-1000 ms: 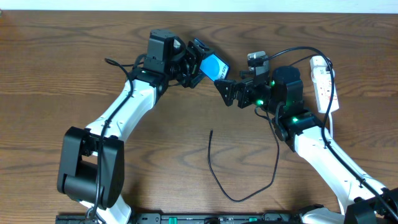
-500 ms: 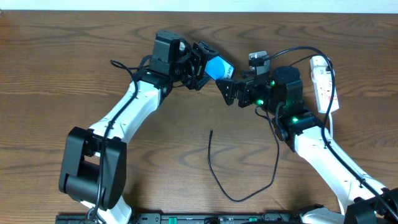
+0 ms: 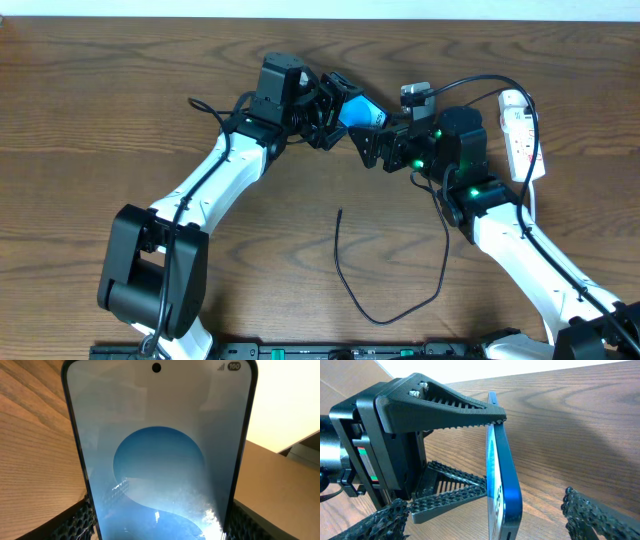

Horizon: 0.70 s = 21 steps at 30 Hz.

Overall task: Plug charger to phone and switch on socket
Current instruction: 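Bring the phone to the right gripper and close it on the phone's edge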

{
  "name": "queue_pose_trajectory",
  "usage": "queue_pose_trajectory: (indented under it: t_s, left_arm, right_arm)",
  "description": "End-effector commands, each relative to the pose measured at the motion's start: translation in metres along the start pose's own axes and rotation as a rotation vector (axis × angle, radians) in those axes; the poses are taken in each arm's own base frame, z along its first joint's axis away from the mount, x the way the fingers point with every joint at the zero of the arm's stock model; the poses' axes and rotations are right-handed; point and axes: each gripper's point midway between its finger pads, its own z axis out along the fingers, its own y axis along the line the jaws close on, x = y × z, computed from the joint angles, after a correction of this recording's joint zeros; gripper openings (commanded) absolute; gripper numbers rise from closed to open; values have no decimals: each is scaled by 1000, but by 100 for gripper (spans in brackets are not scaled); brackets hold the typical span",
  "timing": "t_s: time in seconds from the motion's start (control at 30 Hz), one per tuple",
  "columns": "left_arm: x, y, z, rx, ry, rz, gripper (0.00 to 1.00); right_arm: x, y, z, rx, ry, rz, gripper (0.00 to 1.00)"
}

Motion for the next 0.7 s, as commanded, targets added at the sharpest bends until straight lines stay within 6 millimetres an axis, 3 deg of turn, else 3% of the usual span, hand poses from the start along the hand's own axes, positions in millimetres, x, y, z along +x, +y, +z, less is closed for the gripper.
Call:
queue_pose_trajectory:
  t_s: [0.0, 0.33, 0.67]
  left_arm:
    - [6, -14, -8, 34, 7, 12, 7]
    - [11, -15, -4, 36, 11, 24, 7]
    - [20, -14, 1, 29, 18, 17, 8]
  right_arm:
    - [-1, -2, 6, 9, 4, 11, 94]
    - [-1, -3, 8, 8, 3, 55, 95]
    - [-1, -4, 8, 17, -3, 102, 87]
